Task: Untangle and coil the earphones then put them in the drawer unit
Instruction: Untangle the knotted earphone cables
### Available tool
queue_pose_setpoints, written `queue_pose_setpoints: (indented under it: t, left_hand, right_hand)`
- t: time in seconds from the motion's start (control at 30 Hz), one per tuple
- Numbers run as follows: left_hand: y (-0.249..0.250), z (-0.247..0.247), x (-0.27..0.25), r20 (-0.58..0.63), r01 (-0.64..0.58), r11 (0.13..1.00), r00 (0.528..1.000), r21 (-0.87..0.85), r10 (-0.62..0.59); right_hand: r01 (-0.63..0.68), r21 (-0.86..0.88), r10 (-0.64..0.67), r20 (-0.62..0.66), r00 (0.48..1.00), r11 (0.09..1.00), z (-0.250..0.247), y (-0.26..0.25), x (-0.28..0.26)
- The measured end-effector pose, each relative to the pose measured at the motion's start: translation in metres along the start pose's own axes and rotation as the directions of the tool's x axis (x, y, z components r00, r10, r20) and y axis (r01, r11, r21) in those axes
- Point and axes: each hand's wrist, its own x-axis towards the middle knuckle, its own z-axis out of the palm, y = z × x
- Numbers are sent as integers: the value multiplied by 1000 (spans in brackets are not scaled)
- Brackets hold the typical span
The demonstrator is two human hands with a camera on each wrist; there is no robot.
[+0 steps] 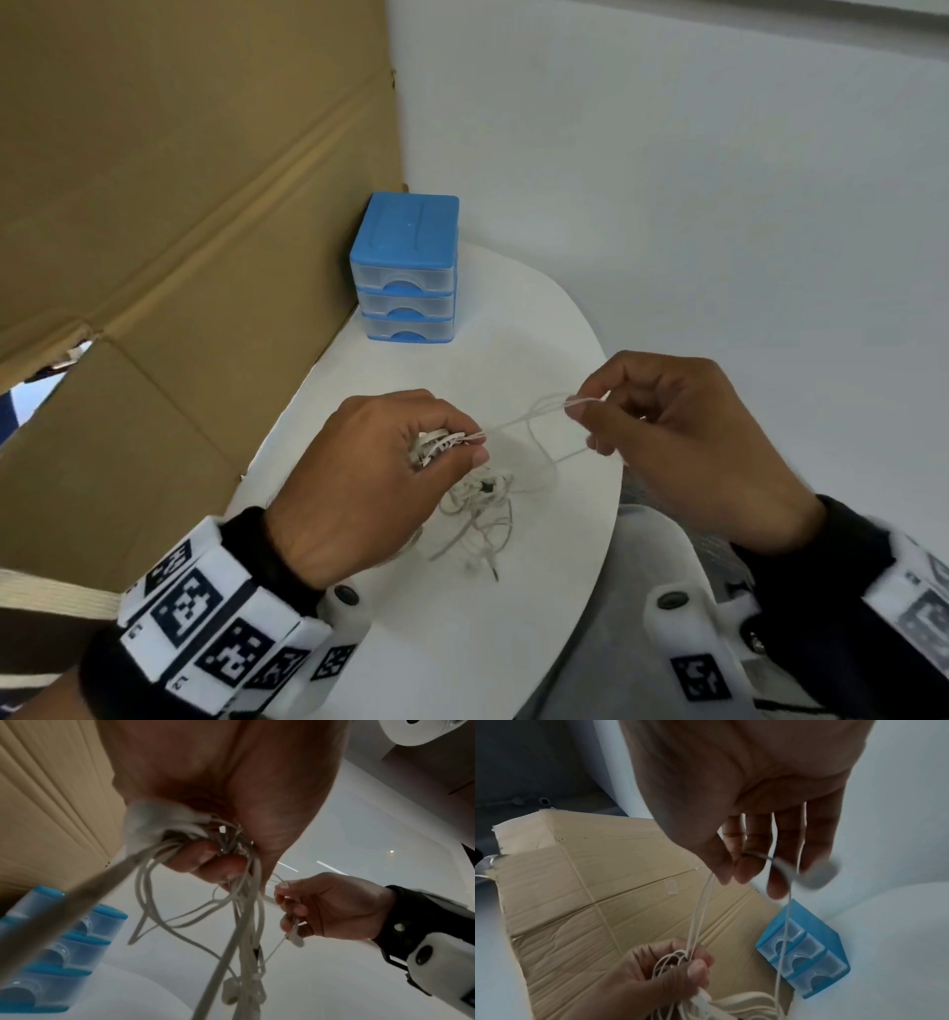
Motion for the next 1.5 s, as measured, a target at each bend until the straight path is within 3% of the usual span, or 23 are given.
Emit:
queue_pose_setpoints:
  t: [0.13, 0.23, 0.37, 0.5, 0.57, 0.63, 0.7, 0.8, 0.9, 1.0, 1.1, 1.33, 1.4, 1.5]
  left_hand:
    - [-1, -1, 0, 1, 50, 999, 999, -16, -50]
    - [0, -1, 0, 2, 78, 997, 997, -18, -78]
    - [-1, 0, -1, -20, 101, 995, 995, -11, -101]
    - [-2, -3, 1, -24, 119, 993, 993, -22, -119]
    - [-1, -3, 1, -10, 132, 991, 991, -31, -133]
    - [1, -2, 0, -4, 136, 989, 991, -52, -137]
    - [3, -2, -1, -5, 130, 989, 991, -76, -131]
    - [2, 0, -1, 5, 142, 984, 990, -110, -143]
    - [2, 1, -1, 23, 162, 977, 987, -139, -161]
    - [5, 4, -2, 169, 193, 951, 973, -240, -155]
    - [7, 11, -6, 270, 209, 929, 955, -307, -125]
    - [3, 6, -2, 262, 257, 880, 952, -399, -159]
    - [2, 1, 0, 229, 257, 886, 957, -387, -177]
    - [0, -5, 3, 173, 246, 894, 966, -375, -193]
  right_hand:
    - [-103, 107, 101, 18, 995, 989, 1, -5, 1]
    - [-274, 306, 238, 148, 960, 912, 1, -10, 0]
    - [-235, 339, 208, 113, 971, 911, 5, -11, 1]
    - [-321, 428, 250, 215, 944, 845, 8, -14, 0]
    - [-230, 263, 188, 175, 966, 937, 7, -13, -2]
    - [-48, -81, 63, 202, 977, 996, 4, -11, -4]
    - [97, -368, 33, 332, 943, 925, 2, -9, -8]
    - [192, -551, 76, 427, 901, 812, 3, -3, -12]
    - [132, -430, 60, 405, 912, 893, 1, 0, -7]
    - [34, -181, 45, 415, 909, 983, 0, -6, -6]
    - [45, -66, -12, 429, 903, 997, 5, -9, -8]
    - [49, 17, -52, 356, 933, 999, 3, -9, -7]
    - [52, -10, -48, 255, 966, 999, -2, -6, -3]
    - [95, -200, -83, 69, 994, 975, -6, 1, 1]
